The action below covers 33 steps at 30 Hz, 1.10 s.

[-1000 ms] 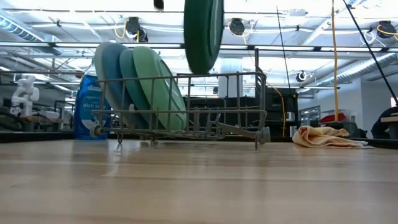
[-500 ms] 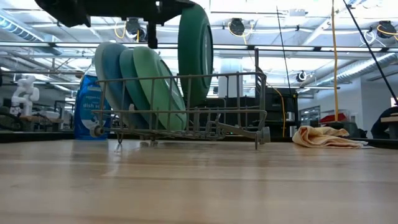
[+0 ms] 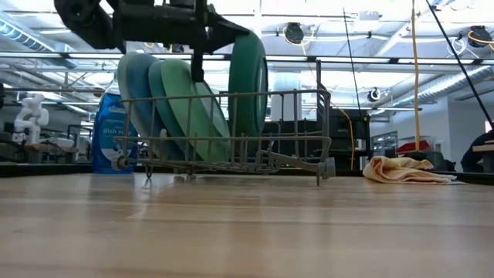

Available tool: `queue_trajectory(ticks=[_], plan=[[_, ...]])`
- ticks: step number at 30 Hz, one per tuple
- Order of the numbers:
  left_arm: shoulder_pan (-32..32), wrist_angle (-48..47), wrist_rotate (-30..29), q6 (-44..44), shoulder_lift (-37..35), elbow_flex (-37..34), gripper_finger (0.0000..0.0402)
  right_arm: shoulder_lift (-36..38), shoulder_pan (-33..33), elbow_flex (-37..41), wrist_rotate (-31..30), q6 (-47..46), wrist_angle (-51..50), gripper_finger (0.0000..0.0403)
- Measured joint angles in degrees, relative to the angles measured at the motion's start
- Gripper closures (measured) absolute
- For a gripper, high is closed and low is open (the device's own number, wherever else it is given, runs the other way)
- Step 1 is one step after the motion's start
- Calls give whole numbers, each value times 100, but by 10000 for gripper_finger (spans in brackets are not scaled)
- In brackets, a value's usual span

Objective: Sort dishes
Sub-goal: Put the dark green plate into the dish rack, then put the green plate into the dish rack

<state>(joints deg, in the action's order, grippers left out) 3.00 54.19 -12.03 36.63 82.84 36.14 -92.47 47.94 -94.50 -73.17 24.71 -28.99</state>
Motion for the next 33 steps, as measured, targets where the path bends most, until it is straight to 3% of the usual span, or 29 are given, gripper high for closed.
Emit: queue_trajectory(ticks=[18, 28, 33], plan=[[-15, -160, -454, 54, 119, 18, 399, 0, 2, -2, -2, -176, -223, 282], [-119, -281, -510, 56, 78, 6, 334, 0, -77, -2, 1, -480, -367, 282], [-204, -260, -588, 15, -35, 4, 320, 0, -629, -2, 296, -1529, -1129, 284]])
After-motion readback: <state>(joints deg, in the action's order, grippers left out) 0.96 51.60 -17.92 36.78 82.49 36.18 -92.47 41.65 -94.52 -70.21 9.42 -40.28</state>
